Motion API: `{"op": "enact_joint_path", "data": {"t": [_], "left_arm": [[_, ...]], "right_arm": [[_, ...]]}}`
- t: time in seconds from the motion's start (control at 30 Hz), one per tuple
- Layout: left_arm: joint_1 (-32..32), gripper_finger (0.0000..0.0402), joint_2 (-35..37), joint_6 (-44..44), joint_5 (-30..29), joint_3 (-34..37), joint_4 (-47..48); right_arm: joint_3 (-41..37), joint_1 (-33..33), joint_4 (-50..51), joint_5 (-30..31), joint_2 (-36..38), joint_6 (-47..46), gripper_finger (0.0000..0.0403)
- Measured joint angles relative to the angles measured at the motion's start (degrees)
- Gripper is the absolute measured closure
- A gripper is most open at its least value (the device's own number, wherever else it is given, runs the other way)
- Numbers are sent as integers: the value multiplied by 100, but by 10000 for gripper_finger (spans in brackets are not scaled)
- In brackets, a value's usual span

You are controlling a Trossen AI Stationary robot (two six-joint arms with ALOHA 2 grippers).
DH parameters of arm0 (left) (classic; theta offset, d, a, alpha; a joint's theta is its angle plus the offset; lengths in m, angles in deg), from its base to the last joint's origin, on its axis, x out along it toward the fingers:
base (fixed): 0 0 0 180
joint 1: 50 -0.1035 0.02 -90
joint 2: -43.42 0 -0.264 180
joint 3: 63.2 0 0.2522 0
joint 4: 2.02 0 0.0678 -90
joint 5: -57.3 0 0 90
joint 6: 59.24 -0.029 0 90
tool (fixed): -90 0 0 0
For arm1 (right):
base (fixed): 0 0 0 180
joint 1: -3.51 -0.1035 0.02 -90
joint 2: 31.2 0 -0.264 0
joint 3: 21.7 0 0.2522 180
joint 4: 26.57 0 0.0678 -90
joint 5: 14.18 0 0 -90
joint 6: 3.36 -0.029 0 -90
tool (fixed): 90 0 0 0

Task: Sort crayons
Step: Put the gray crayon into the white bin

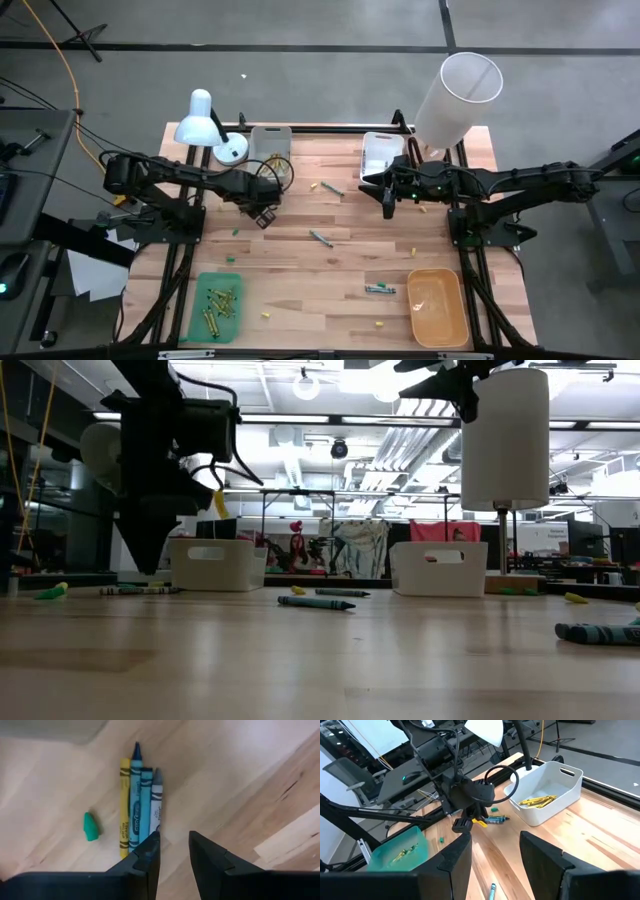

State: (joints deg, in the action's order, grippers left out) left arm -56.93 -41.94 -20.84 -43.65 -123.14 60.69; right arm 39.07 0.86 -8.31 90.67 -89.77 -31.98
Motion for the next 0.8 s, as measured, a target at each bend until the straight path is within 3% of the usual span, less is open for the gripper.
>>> {"op": "enact_joint_path", "data": {"t": [0.2,0.5,0.67,0.8], "left_arm": [[-134,312,0,-54,553,478,-390],[-130,312,3,-7,390,641,-440],[-74,312,49,-271,639,506,-512],[-25,312,164,-473,331,434,-485]], "right_arm": [[0,0,53,1,0,-112,242],[0,-1,60,1,0,-114,242],[0,-2,60,0,0,-109,242],[0,2,62,2,0,-107,242]]}}
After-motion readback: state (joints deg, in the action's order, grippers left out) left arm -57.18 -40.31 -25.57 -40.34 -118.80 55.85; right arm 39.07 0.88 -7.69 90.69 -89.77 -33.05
